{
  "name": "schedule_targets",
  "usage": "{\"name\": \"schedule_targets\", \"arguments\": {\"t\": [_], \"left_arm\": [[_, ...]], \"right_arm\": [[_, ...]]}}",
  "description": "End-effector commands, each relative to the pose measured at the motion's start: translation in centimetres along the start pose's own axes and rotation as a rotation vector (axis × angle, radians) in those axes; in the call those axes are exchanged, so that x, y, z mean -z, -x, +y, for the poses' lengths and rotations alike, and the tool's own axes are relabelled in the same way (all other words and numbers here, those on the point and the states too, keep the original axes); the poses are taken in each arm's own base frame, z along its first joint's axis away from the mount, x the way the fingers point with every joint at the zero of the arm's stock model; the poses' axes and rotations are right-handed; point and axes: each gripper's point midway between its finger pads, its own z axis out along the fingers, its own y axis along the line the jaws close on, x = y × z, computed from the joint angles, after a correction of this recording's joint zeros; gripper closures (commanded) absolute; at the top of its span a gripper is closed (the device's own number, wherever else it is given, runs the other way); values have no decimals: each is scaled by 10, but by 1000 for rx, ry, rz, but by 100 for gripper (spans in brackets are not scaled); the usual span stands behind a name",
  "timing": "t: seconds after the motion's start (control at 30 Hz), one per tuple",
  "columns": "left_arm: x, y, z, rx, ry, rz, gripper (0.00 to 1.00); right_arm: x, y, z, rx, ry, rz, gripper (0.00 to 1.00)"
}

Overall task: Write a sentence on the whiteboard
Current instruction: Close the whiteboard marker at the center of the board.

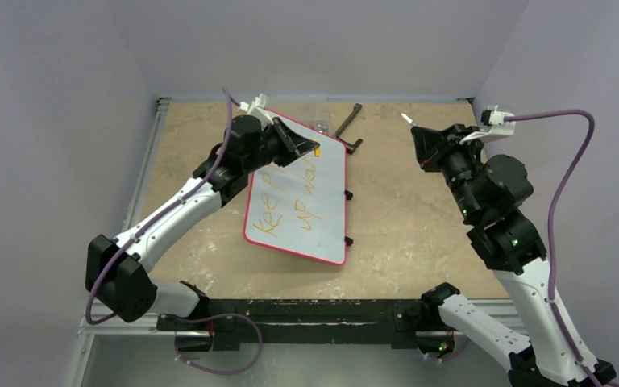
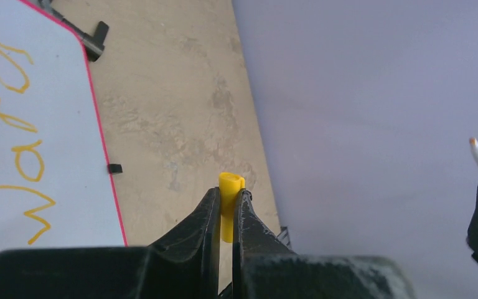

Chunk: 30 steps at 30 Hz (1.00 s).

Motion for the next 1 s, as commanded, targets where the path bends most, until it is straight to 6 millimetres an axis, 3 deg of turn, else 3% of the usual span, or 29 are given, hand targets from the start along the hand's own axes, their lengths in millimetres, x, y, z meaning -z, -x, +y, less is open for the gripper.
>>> {"name": "schedule_targets", "arguments": {"t": [0.0, 0.1, 0.2, 0.3, 0.37, 0.47, 0.53, 0.7, 0.97], "left_arm": [[12, 32, -11, 242, -155, -104, 100], [30, 46, 6, 280, -91, -195, 100], [55, 59, 33, 340, 91, -298, 100], [83, 72, 39, 365, 241, -345, 100], [106, 85, 33, 385, 354, -369, 100], [135, 88, 45, 468, 557, -397, 100], [145, 89, 51, 475, 630, -402, 100], [159, 90, 58, 523, 588, -487, 100], [183, 96, 79, 591, 521, -680, 100]], "right_arm": [[-9, -15, 13, -52, 79, 14, 100], [-13, -33, 29, -75, 176, 44, 100], [-22, -52, 47, -93, 283, 88, 100], [-31, -68, 65, -108, 381, 139, 100], [-36, -72, 76, -124, 431, 145, 100], [-40, -73, 93, -123, 494, 138, 100], [-40, -75, 108, -105, 540, 139, 100], [-37, -89, 149, -38, 640, 155, 100], [-41, -99, 177, -29, 728, 137, 100]]}}
